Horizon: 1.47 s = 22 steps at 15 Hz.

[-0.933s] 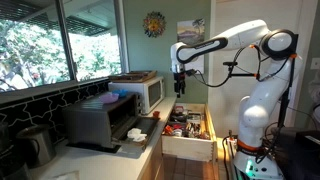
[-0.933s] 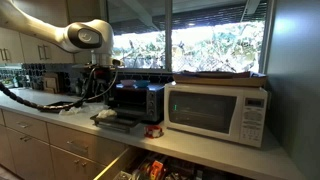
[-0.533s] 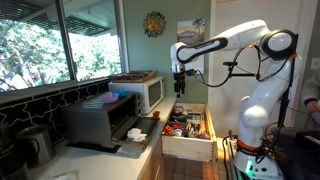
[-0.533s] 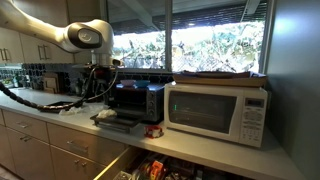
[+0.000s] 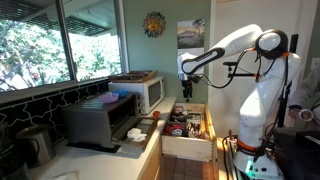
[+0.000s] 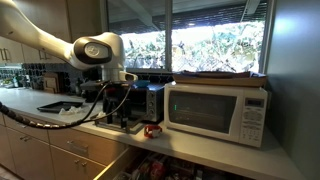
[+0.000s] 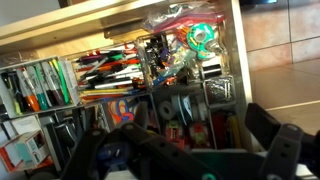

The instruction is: Take the pair of scissors out of the drawer and put it on the countertop

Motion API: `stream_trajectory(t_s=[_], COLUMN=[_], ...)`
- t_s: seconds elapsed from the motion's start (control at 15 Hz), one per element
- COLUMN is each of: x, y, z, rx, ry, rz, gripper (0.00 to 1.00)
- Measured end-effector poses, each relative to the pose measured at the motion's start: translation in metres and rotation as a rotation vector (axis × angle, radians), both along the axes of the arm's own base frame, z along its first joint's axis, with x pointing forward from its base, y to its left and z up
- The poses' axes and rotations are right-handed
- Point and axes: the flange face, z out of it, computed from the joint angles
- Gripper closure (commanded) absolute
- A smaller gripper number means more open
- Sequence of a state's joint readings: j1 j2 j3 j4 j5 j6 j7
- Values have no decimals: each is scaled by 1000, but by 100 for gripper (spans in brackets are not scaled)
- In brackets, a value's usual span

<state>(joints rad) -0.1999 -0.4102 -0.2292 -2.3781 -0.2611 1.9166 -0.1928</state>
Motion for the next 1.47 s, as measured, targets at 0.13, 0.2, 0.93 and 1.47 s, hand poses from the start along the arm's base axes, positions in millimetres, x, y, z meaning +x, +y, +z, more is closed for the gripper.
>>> stream_trajectory(t_s=[0.13,0.2,0.93,1.47], x=[-14,-17,-4,-20], y=[-25,-31,-51,-133], z=[-21,-27,-63,-197], rx=[-7,-2,-115,-129], ry=[40,51,-33,3], rz=[-40,-53,-32,-64], gripper=[0,0,0,0])
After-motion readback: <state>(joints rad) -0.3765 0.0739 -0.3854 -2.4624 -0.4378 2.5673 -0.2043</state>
